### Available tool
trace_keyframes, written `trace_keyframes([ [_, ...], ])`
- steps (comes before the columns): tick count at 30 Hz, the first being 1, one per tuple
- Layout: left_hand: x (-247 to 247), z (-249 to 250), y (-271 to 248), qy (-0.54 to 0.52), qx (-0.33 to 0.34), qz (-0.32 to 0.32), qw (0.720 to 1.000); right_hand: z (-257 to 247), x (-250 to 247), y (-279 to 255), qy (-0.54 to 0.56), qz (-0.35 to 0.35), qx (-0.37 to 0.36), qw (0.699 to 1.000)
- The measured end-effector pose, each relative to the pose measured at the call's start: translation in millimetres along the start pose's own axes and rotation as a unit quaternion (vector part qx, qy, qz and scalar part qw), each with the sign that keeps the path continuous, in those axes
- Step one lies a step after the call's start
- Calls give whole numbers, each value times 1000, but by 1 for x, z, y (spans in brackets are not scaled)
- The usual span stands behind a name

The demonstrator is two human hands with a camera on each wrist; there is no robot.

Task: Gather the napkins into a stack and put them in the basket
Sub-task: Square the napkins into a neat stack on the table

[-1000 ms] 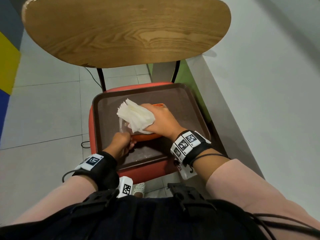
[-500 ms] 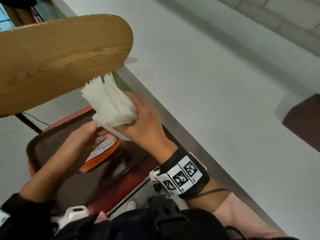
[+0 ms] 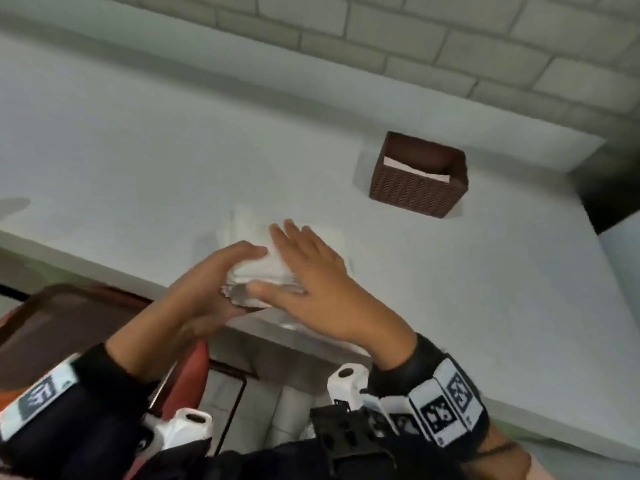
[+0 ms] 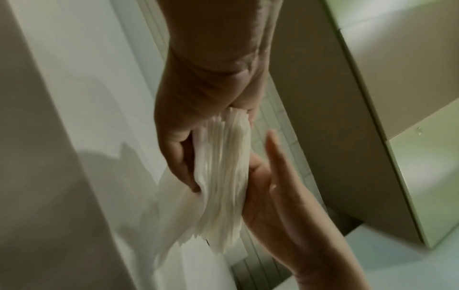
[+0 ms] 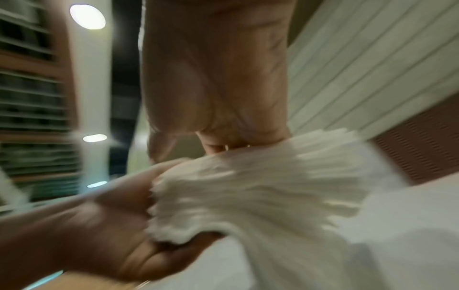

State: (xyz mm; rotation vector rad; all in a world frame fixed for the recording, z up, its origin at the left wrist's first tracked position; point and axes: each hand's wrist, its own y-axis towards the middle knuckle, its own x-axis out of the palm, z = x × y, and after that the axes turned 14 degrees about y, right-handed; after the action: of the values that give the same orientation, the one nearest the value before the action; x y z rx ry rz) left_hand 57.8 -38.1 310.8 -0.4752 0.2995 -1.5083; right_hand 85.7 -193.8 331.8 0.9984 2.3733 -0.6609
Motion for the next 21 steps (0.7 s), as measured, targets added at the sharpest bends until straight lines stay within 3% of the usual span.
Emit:
trace_keyframes([
  [3, 32, 9, 20, -30, -11, -72, 997, 36, -38, -10, 132, 73, 90, 984],
  [5, 46, 9, 35, -70, -16, -103, 992, 64, -57, -14, 254, 149, 134, 946],
  [7, 60, 10, 50, -105, -17, -128, 986, 88, -73, -19, 434, 200, 161, 864],
  [10, 80, 9, 70, -132, -4, -200, 971, 113, -88, -35, 658, 157, 143, 722],
  [13, 91, 5, 85, -103, 3, -250, 963, 128, -95, -53, 722, 104, 114, 674],
  [15, 92, 2, 94, -54, -2, -238, 970, 142, -96, -59, 730, 103, 75, 672],
  [16, 92, 1, 98, -7, 8, -225, 974, 149, -96, -59, 706, 123, 72, 694],
  [19, 98, -3, 102, 169, 99, -177, 964, 160, -91, -57, 525, 222, 58, 820],
  [21, 101, -6, 102, 234, 166, -133, 949, 154, -86, -56, 429, 263, 29, 863],
])
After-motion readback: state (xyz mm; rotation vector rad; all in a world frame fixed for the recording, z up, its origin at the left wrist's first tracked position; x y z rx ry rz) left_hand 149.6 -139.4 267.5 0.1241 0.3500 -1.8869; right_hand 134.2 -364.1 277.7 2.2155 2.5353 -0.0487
